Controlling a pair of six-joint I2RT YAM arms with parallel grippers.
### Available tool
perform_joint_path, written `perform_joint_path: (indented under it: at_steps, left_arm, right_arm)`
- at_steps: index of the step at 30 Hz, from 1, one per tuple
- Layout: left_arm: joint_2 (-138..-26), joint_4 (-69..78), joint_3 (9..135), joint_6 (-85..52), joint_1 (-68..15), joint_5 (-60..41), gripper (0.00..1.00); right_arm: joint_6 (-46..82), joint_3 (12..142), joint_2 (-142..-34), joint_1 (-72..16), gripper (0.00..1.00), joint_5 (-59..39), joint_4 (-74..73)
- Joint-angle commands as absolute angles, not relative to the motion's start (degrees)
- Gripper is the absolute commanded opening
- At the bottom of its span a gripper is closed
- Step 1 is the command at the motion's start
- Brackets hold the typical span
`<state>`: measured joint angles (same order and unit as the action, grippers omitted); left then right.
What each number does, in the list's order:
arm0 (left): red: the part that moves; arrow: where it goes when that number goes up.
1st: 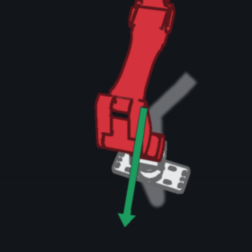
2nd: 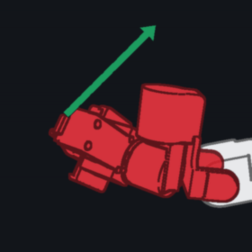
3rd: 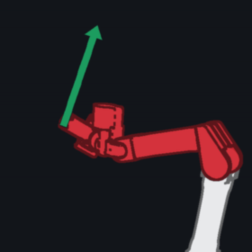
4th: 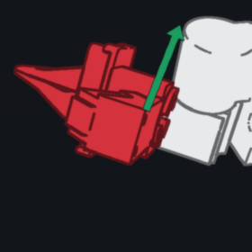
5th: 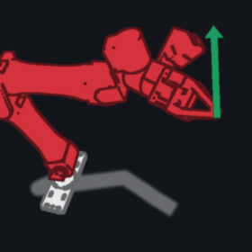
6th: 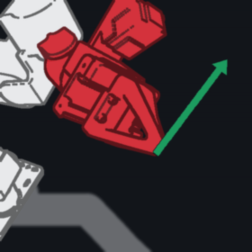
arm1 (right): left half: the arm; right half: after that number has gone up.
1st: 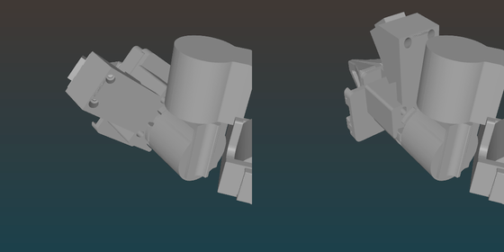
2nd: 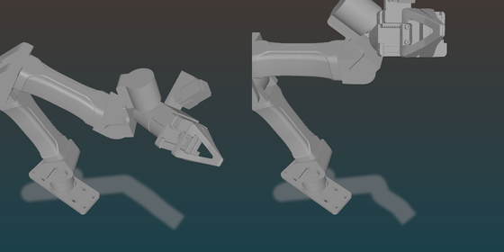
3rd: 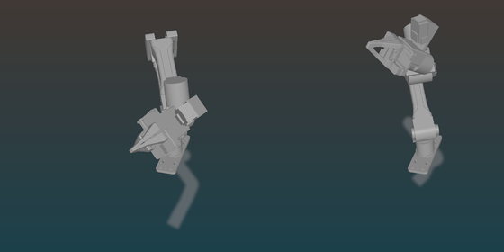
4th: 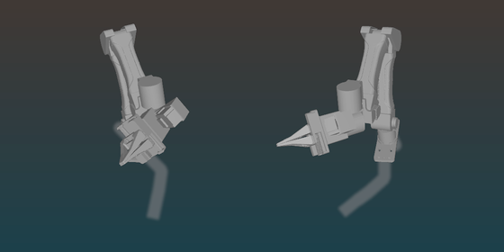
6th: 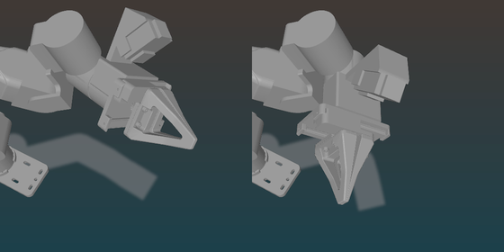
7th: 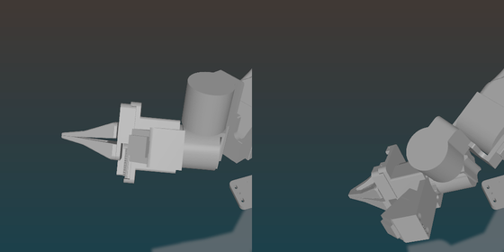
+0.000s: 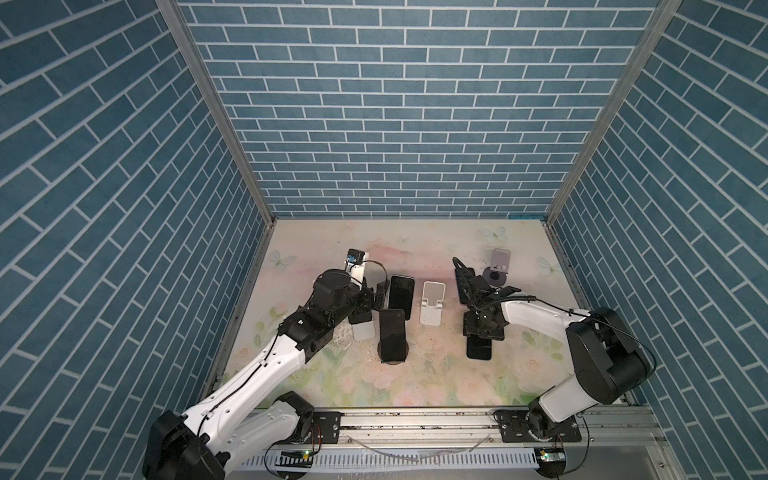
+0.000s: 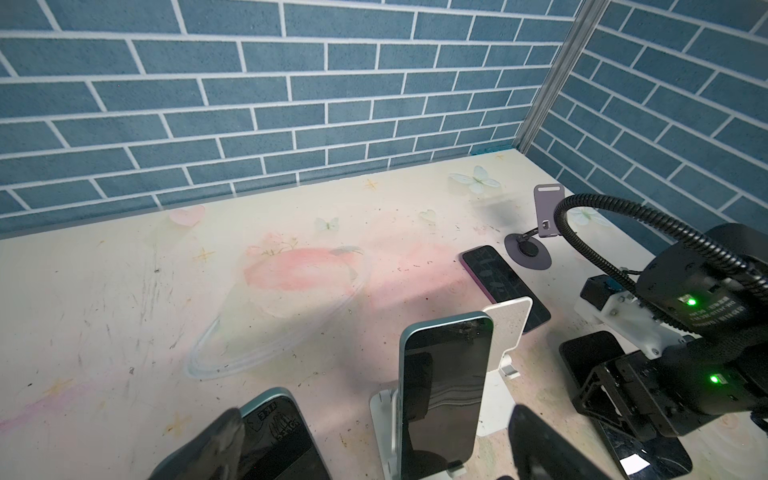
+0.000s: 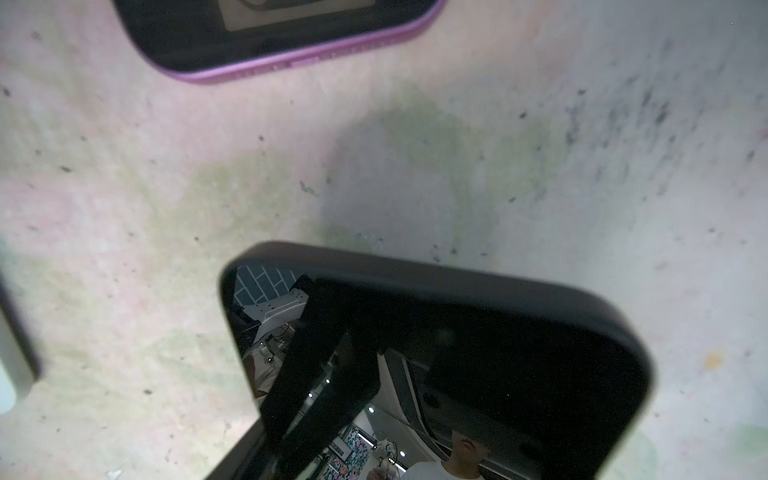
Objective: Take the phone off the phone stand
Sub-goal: 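Lower the black phone with the right gripper flat onto the table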
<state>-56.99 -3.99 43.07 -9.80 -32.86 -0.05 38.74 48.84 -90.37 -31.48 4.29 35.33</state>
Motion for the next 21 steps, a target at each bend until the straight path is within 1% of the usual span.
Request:
perform_joint_path:
  at_steps: [1, 21]
  left_arm:
    - [-56.91, -3.34, 43.74, -9.33, -32.66, 0.08, 1.00]
    - [-56.45, -3.38, 42.82, -9.17, -32.64, 0.88, 1.00]
  right_arm:
    - [38.77, 49.04, -93.22, -31.46, 0.43, 7.23, 36.57]
    - [37.44, 48.41, -95.58, -31.64, 0.45, 6.77, 36.56]
